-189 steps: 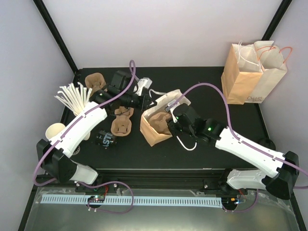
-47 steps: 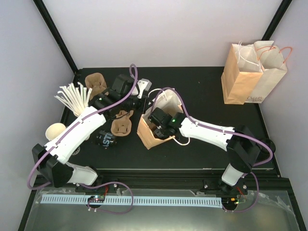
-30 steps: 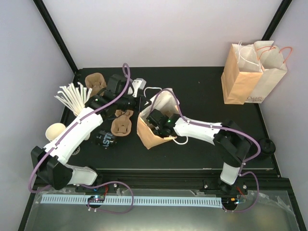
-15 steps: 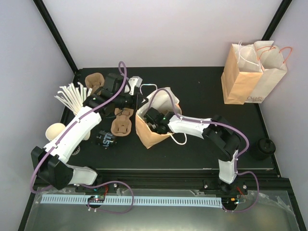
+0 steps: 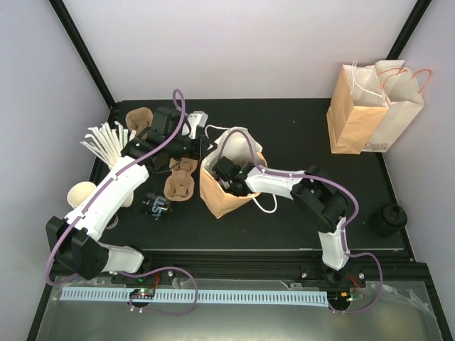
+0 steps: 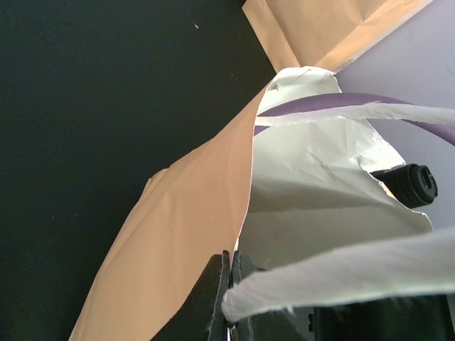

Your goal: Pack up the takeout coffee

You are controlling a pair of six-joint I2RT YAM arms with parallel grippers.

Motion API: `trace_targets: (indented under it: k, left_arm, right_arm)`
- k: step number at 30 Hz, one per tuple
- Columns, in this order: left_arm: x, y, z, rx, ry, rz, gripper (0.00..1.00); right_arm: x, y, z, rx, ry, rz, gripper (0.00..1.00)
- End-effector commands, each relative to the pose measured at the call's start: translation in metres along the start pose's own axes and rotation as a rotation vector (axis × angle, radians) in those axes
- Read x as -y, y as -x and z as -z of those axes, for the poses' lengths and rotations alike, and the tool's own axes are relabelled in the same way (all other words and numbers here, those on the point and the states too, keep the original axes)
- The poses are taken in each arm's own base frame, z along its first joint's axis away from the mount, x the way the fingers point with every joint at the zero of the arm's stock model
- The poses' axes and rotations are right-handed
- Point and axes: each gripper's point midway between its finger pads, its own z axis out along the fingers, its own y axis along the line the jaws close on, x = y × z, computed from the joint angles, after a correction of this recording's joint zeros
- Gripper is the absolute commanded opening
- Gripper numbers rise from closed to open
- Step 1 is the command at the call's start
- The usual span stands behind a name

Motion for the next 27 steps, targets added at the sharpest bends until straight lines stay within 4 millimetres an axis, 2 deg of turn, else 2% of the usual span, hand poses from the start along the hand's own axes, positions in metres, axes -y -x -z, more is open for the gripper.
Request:
trace_targets:
  k: [1, 4, 6, 9, 10, 11, 12, 13, 21, 27]
  left_arm:
    - [0.008, 0.010, 0.006, 0.008, -0.039, -0.015, 0.02]
    - [0.009, 0.011, 0.007, 0.006, -0.055, -0.004, 0.02]
    - [0.010, 0.011, 0.006, 0.002, -0.066, -0.004, 0.02]
    - [0.012, 0.009, 0.004, -0.012, -0.083, 0.001, 0.02]
    - [0.012, 0.008, 0.003, -0.019, -0.088, 0.005, 0.02]
    - [0.013, 0.007, 0.002, -0.024, -0.095, 0.006, 0.02]
    - [0.014, 0.007, 0.001, -0.028, -0.103, 0.005, 0.02]
    - [0.015, 0.006, 0.001, -0.033, -0.115, 0.002, 0.02]
    - [0.027, 0.001, 0.004, -0.046, -0.163, -0.038, 0.03]
    - [0.016, -0.005, 0.000, -0.057, -0.095, -0.051, 0.02]
  right_arm:
    - [0.002, -0.083, -0.075, -0.272, 0.021, -0.022, 0.33]
    - [0.004, -0.086, -0.076, -0.282, 0.012, -0.021, 0.33]
    - [0.003, -0.083, -0.070, -0.265, 0.016, -0.016, 0.33]
    - [0.004, -0.074, -0.057, -0.227, 0.016, -0.015, 0.38]
    - [0.004, -0.071, -0.052, -0.216, 0.018, -0.013, 0.48]
    - [0.003, -0.068, -0.047, -0.203, 0.022, -0.008, 0.66]
    - [0.004, -0.065, -0.042, -0.192, 0.026, -0.006, 0.91]
    - [0.003, -0.061, -0.035, -0.175, 0.030, -0.003, 0.99]
    - [0.011, -0.028, 0.026, -0.044, -0.009, -0.013, 1.00]
    - [0.025, -0.003, 0.075, 0.051, -0.080, -0.044, 1.00]
